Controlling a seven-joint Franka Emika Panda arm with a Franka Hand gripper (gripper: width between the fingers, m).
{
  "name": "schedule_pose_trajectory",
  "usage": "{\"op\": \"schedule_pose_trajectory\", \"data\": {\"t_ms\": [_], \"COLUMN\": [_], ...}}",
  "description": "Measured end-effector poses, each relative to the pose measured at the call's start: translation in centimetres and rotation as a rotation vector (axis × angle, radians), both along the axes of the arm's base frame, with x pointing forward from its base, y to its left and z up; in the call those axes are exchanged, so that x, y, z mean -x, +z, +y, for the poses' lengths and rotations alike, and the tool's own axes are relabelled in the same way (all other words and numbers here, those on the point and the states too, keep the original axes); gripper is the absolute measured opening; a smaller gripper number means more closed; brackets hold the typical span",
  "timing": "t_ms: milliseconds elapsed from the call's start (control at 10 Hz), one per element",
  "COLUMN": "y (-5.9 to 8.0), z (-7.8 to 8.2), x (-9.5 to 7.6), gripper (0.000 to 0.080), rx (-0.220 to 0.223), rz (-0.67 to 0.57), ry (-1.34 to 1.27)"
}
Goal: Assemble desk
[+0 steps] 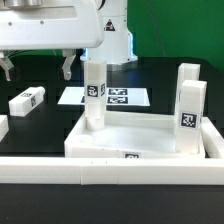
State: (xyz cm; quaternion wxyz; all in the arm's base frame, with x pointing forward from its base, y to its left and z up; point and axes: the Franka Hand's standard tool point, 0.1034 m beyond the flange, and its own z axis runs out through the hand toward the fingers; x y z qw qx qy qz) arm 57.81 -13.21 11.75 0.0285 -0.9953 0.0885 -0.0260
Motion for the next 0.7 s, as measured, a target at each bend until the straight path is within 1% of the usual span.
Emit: {"op": "schedule_pose_trajectory", "data": {"t_ms": [100, 200, 300, 400, 500, 600, 700], "y": [-1.0, -2.8, -4.2, -5.2, -5.8, -5.7, -5.8], "z": [-1.5, -2.4, -2.7, -3.6, -3.9, -3.5, -3.5], "x": [1.7, 4.9, 7.1, 8.1, 8.3, 8.3, 8.4], "gripper": [0.0649, 0.0649, 0.0649, 0.0649, 0.0649, 0.0649, 0.0649], "rx": [0.004, 0.017, 0.009, 0.018, 0.032, 0.018, 0.015], "rz": [-0.01, 0.01, 0.049, 0.057, 0.052, 0.068, 0.072], "ry": [-0.049, -0.081, -0.099, -0.098, -0.104, -0.102, -0.103]}}
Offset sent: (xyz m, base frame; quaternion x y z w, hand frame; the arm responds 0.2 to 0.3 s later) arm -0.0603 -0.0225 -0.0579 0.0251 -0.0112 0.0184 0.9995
